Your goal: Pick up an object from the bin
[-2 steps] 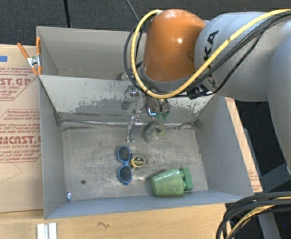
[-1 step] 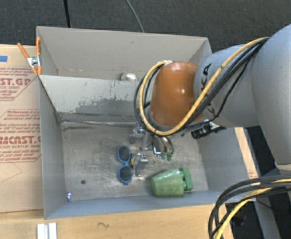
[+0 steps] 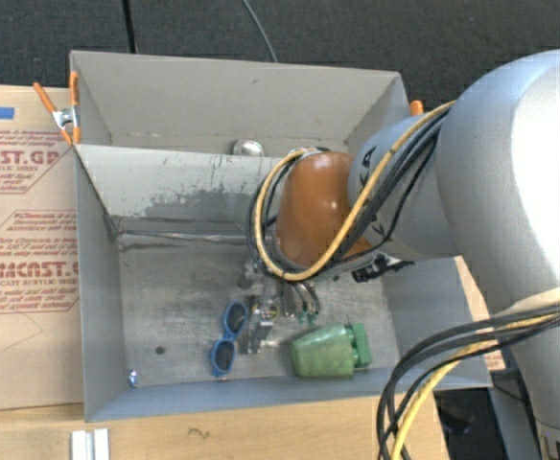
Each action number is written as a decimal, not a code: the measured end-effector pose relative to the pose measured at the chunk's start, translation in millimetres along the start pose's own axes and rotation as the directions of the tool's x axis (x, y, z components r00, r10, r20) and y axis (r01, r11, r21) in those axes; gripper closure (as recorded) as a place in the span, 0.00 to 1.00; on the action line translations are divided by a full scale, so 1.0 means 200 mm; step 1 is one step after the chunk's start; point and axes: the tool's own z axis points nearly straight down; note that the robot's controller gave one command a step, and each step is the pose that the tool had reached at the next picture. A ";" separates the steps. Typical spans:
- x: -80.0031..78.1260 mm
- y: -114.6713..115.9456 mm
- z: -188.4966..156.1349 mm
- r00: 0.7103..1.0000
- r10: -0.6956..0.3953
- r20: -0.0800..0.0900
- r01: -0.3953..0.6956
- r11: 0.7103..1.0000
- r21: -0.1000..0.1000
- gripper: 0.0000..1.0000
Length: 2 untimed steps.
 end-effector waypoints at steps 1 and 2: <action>0.01 0.01 -0.02 1.000 -0.001 -0.010 0.001 1.000 -0.001 1.00; -0.07 -0.02 -0.77 1.000 -0.027 0.000 0.027 1.000 0.000 1.00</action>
Offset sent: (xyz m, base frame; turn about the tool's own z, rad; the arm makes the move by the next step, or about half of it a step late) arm 0.0000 0.0000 0.0000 0.0000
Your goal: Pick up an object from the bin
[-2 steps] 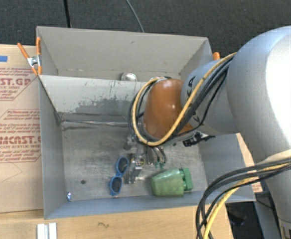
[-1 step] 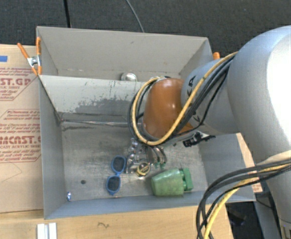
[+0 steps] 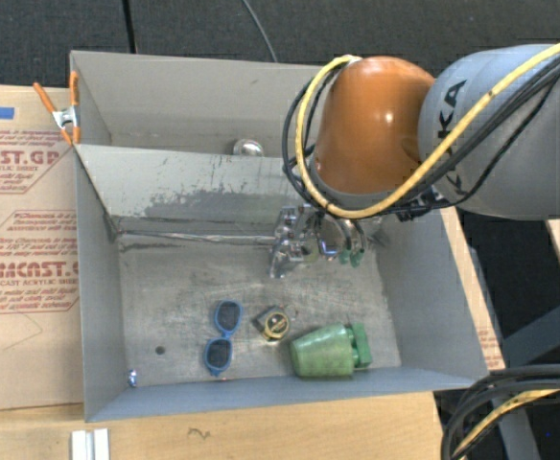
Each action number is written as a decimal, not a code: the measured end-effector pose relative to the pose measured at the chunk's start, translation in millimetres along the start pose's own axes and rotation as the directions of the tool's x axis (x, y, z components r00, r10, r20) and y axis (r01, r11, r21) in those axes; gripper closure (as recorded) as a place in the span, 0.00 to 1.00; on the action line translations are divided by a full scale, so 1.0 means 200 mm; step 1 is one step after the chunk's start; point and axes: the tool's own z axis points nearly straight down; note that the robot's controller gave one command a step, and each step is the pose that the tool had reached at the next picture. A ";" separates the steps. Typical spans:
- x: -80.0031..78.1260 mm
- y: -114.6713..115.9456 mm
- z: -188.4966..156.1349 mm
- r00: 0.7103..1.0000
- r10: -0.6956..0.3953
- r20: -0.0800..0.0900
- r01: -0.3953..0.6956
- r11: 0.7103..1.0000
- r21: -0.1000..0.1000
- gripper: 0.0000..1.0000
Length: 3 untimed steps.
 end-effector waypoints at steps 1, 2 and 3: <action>0.01 0.00 0.02 1.000 0.000 -0.008 0.000 1.000 0.001 1.00; 0.02 -0.08 0.65 0.988 0.152 -0.008 -0.152 0.988 0.001 1.00; 0.02 -0.08 0.66 0.988 0.153 -0.010 -0.153 0.988 0.001 0.00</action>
Offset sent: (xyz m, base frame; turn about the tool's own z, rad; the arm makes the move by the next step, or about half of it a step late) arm 0.0000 0.0000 0.0000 0.0000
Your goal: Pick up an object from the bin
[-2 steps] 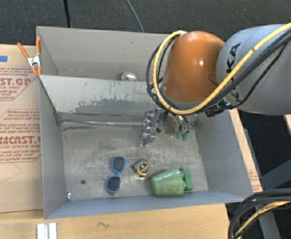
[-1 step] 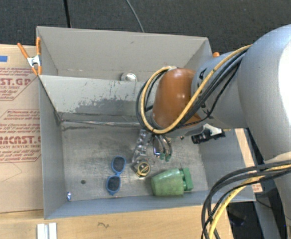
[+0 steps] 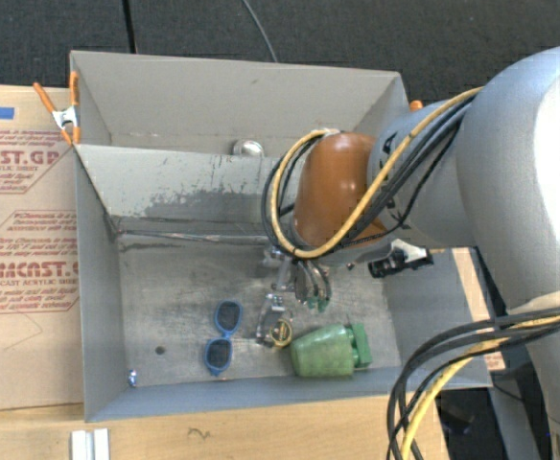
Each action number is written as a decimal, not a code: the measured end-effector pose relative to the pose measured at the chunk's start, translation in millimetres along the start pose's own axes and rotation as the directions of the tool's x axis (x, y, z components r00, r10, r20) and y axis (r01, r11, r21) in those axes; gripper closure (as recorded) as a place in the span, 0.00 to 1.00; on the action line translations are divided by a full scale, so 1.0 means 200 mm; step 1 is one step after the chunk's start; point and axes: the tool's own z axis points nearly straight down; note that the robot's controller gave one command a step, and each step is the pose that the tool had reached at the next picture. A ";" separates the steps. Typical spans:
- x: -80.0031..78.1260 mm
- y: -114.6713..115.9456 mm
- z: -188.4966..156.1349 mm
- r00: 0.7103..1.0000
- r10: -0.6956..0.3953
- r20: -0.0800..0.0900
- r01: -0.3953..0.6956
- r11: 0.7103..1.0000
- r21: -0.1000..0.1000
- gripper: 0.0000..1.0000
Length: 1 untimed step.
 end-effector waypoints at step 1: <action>0.34 0.32 0.11 1.000 -0.019 0.007 0.019 1.000 -0.002 0.00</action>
Offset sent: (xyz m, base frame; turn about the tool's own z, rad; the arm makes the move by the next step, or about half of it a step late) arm -0.0596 0.0693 -0.0234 -0.0143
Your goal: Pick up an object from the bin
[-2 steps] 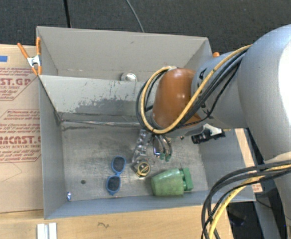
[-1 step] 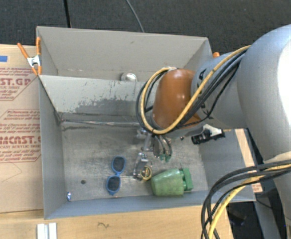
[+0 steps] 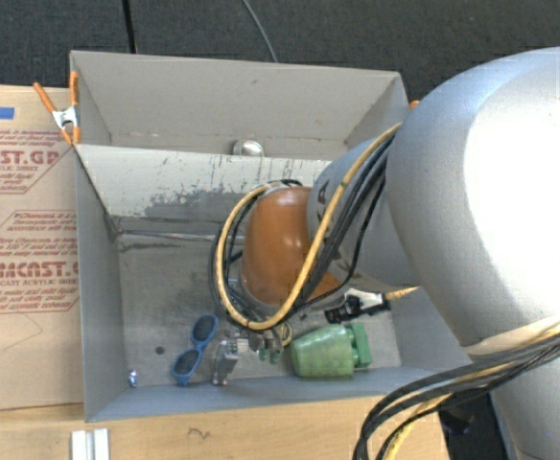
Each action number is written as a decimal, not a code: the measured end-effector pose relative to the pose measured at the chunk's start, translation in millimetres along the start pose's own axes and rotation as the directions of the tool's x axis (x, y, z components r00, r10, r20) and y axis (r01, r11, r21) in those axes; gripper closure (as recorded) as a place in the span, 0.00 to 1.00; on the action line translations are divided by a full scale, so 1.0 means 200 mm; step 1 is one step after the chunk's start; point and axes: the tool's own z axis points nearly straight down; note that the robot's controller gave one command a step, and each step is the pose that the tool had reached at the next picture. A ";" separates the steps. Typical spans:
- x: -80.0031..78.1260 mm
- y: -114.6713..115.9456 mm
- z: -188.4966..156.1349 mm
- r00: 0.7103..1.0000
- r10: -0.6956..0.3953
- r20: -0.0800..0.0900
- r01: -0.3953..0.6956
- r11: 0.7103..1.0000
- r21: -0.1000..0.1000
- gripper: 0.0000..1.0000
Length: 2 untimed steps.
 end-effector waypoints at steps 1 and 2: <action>0.00 -0.01 0.00 1.000 0.002 -0.010 -0.002 1.000 0.001 1.00; 0.00 -0.01 0.00 1.000 0.002 -0.010 -0.002 1.000 0.001 1.00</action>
Offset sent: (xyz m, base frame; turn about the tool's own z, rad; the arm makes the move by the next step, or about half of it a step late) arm 0.0000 0.0000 0.0000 0.0000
